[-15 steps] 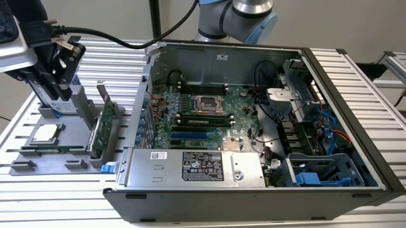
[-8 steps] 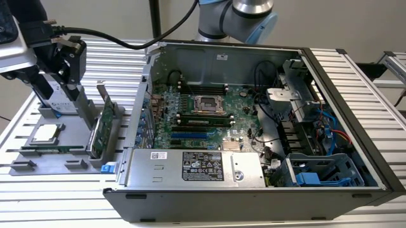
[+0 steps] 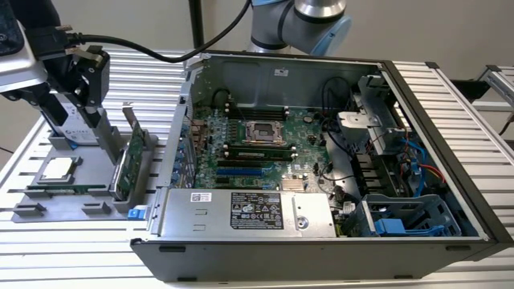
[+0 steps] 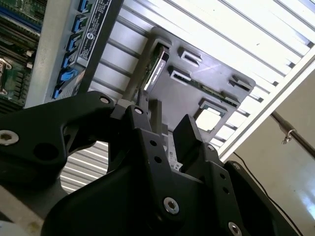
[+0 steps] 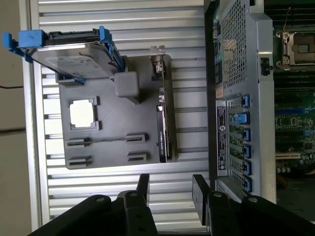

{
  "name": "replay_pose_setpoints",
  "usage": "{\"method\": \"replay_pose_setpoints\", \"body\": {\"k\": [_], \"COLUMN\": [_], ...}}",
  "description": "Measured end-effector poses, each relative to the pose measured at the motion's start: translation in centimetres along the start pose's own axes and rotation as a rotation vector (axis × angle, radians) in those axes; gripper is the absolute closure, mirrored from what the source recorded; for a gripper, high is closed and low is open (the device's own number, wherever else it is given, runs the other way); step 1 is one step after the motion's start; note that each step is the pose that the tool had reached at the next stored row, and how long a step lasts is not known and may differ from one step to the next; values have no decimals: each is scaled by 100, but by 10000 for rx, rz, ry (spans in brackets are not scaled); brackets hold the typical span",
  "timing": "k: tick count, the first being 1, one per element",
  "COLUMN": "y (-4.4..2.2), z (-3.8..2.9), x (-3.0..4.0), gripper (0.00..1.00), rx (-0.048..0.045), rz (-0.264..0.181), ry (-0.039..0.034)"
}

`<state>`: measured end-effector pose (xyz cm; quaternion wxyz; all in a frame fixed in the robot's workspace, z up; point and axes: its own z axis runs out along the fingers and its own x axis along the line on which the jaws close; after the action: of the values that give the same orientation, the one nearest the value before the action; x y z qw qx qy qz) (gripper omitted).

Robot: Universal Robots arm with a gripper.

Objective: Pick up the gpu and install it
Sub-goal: 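Pick up the gpu and move the gpu toward the slot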

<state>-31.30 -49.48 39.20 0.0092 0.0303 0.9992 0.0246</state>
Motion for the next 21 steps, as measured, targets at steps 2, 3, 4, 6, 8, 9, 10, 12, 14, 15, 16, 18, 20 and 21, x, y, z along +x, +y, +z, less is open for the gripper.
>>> {"method": "replay_pose_setpoints", "body": {"k": [2, 3, 4, 6, 8, 9, 10, 12, 14, 15, 16, 18, 20, 21], "y": [0, 0, 0, 0, -1, -1, -1, -2, -2, -2, -2, -2, -1, -1], "z": [1, 1, 5, 12, 22, 26, 31, 40, 54, 61, 67, 83, 100, 109], "x": [0, 0, 0, 1, 1, 1, 1, 1, 2, 1, 1, 1, 2, 2], "gripper": [0, 0, 0, 0, 0, 0, 0, 0, 0, 0, 0, 0, 0, 0], "rx": [1, 0, -3, -2, -2, -3, -5, -5, -7, -7, -6, -8, -7, -8], "rz": [0, 0, 0, 0, 1, 0, 1, 1, 1, 0, -1, -1, 0, 0], "ry": [1, 1, 0, 0, 0, 0, 0, 1, 0, 0, 1, 0, 0, 0]}}
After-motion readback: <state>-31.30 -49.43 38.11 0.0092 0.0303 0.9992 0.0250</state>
